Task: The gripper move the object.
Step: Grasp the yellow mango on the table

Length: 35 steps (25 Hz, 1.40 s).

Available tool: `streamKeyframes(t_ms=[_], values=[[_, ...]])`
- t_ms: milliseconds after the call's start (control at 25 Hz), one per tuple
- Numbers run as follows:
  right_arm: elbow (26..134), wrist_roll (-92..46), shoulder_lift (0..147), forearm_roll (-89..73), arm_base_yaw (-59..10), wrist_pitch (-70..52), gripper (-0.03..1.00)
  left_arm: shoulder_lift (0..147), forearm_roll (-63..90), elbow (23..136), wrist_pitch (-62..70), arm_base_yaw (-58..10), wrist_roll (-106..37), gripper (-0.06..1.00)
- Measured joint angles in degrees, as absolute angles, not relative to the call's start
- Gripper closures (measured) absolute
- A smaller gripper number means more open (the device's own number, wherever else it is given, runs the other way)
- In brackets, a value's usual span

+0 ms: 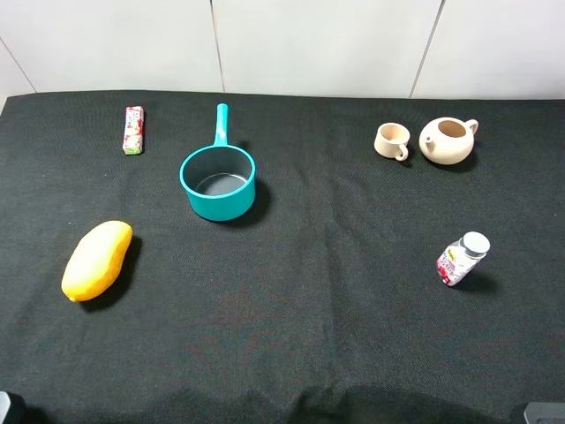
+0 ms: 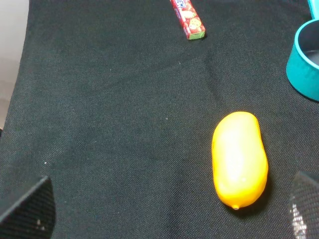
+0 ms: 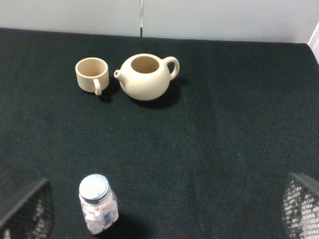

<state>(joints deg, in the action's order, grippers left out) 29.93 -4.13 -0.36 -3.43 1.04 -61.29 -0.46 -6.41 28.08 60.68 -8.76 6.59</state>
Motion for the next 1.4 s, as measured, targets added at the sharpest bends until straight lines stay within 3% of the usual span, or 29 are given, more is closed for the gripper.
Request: streamKeyframes(t_ms=[1400], values=[[29.93, -4.13, -0.36, -3.43, 1.04, -61.29, 0.27, 3.85, -6.28, 30.60, 61.10, -8.76, 6.59, -0.05]])
